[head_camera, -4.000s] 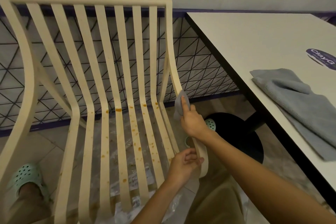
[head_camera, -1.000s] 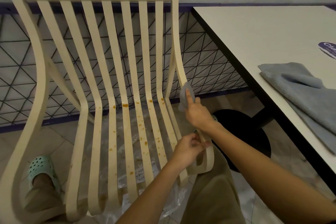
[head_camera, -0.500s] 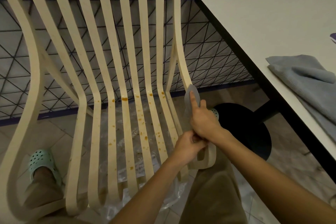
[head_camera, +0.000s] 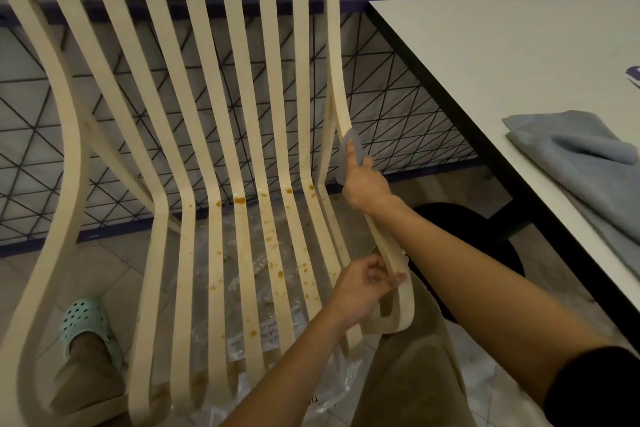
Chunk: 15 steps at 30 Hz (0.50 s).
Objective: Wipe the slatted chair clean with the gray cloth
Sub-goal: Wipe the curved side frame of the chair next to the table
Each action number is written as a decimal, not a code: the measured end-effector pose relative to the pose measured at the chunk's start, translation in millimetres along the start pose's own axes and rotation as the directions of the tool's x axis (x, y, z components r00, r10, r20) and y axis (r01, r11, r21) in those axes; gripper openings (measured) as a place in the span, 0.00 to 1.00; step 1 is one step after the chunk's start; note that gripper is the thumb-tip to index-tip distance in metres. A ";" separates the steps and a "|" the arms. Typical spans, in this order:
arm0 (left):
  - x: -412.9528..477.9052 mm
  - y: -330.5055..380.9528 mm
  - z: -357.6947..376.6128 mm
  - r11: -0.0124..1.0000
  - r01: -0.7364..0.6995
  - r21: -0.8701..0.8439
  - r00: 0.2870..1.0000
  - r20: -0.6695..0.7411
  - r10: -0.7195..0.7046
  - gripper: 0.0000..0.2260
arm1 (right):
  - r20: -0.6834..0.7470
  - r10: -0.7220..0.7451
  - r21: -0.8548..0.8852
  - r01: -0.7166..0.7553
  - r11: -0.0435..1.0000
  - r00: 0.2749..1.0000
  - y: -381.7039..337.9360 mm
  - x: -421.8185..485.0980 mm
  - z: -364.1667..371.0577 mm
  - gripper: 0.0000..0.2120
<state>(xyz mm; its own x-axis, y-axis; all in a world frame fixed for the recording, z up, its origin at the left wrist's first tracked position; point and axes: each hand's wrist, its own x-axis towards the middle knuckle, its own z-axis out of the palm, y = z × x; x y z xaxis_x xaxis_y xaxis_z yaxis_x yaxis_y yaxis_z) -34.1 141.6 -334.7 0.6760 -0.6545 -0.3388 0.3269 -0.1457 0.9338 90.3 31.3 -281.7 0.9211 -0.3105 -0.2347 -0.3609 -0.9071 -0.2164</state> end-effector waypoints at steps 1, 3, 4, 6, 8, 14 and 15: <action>-1.2 2.1 -0.5 1.000 0.002 -0.001 1.000 -0.003 -0.002 0.06 | 0.002 0.003 0.005 -0.003 1.000 1.000 -2.1 2.3 -2.1 0.40; -1.7 4.7 -1.1 1.000 0.009 0.018 1.000 -0.009 -0.009 0.06 | 0.004 -0.001 0.014 0.000 1.000 1.000 -2.7 3.8 -3.6 0.41; -2.0 5.3 -0.5 1.000 0.011 0.027 1.000 -0.008 -0.010 0.07 | 0.008 -0.005 0.020 0.004 1.000 1.000 -1.6 2.5 -3.5 0.41; -2.5 6.6 0.4 0.999 0.012 0.033 1.000 -0.013 -0.011 0.08 | 0.009 -0.015 0.032 0.015 0.999 1.000 2.0 -2.8 -2.0 0.40; -1.8 5.8 1.1 0.999 0.015 0.047 1.000 -0.027 -0.013 0.08 | -0.005 -0.025 0.031 0.025 0.999 1.000 7.0 -11.1 2.1 0.40; 0.6 1.5 3.7 1.000 0.015 0.021 0.999 -0.044 -0.014 0.07 | 0.024 -0.056 0.019 0.055 0.998 0.998 24.0 -50.1 14.7 0.37; 0.3 1.0 4.2 1.000 0.013 0.012 0.999 -0.051 -0.013 0.06 | 0.032 -0.061 0.018 0.060 0.998 0.998 26.3 -57.1 15.5 0.37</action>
<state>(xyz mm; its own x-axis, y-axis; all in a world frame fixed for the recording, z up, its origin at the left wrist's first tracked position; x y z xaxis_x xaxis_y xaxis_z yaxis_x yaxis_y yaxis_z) -36.4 138.1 -333.3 0.7045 -0.6139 -0.3562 0.3281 -0.1633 0.9304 26.0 29.6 -288.7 0.9363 -0.2455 -0.2511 -0.3073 -0.9190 -0.2471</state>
